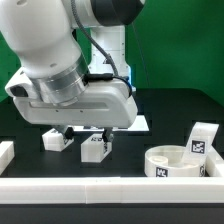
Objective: Assemble stool
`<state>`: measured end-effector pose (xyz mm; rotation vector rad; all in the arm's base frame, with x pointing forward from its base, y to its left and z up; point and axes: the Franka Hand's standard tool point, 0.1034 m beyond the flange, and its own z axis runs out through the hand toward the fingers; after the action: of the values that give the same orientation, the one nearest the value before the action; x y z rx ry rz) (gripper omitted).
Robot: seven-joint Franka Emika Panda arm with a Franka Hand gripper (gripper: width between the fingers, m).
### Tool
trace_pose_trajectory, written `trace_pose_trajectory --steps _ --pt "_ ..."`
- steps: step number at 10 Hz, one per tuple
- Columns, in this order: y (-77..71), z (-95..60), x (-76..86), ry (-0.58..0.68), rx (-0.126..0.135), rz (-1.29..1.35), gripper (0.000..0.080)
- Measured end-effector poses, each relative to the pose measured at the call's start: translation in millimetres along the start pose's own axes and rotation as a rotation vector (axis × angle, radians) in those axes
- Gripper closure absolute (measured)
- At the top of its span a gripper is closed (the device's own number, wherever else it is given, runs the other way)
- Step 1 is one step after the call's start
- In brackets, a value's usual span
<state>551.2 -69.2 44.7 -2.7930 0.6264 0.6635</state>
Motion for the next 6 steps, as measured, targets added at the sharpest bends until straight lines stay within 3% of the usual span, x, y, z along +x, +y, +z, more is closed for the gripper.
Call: trace_pose_trajectory --steps 2,4,6 --pt "4.0 5.1 -9.9 -0.127 0.001 0.005 0.0150" --pt "6.6 12.6 -8.0 -0.288 -0.011 0.019 0.0150" --pt "6.7 18.6 9.2 -0.361 -0.019 0.009 0.0150"
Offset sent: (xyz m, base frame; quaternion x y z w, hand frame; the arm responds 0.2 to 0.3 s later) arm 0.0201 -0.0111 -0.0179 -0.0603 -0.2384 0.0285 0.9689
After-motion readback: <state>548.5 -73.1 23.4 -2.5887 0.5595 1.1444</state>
